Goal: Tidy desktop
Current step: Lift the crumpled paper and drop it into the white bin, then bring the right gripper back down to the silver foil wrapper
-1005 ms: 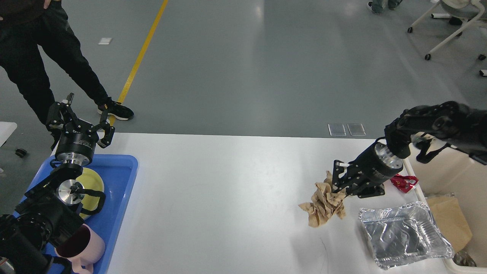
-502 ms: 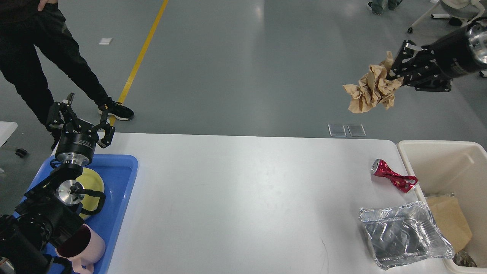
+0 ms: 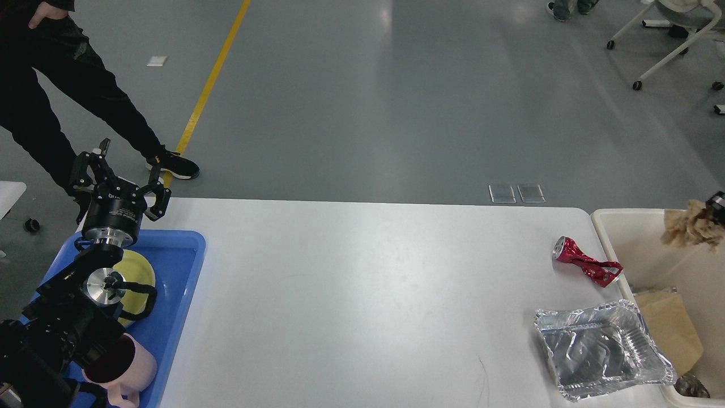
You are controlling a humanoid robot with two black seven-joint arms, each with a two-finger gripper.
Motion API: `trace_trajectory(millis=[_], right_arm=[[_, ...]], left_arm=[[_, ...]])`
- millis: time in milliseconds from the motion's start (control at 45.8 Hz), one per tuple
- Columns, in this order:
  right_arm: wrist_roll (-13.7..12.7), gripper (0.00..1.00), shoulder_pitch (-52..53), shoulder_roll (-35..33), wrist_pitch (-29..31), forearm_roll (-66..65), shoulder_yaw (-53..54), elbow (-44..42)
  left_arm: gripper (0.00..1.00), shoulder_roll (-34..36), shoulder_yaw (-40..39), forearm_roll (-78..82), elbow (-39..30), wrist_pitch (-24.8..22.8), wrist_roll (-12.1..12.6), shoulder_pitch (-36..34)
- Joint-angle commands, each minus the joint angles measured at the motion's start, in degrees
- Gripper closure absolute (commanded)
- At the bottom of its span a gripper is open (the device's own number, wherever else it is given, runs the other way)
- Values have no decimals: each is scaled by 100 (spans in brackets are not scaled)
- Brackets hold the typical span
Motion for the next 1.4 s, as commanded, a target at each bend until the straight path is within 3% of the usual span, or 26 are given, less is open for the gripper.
trace_trajectory(millis=[0,66,87,349,655,830,983,1158,1376], right_arm=[[12,57,-1055,6,-179,162,400,-507],[12,4,-1389,59,-311,162,707,-823],[20,0,-1460,76,-337,162,795,-911],[20,0,-1803,243,-346,171,998,-973],[20,0,-1497,454,-311,127,902,-868],[3,0,-346,682,-294,4,156,-227],[12,0,1200,1113,-294,-49,-1022,993],[20,0,2572,1754,-215,-329,-1586,2172],[20,0,4347,2063,663,-857,-1586,3693]], left_arm=[[4,0,0,4,4,0,-2,0],[4,0,0,-5,-5,0,-2,0],[4,0,0,4,4,0,-2,0],[4,0,0,4,4,0,-2,0],[4,0,0,4,4,0,-2,0],[4,0,0,4,4,0,-2,0],[4,0,0,4,4,0,-2,0],[4,0,0,-5,4,0,-2,0],[4,0,0,4,4,0,-2,0]])
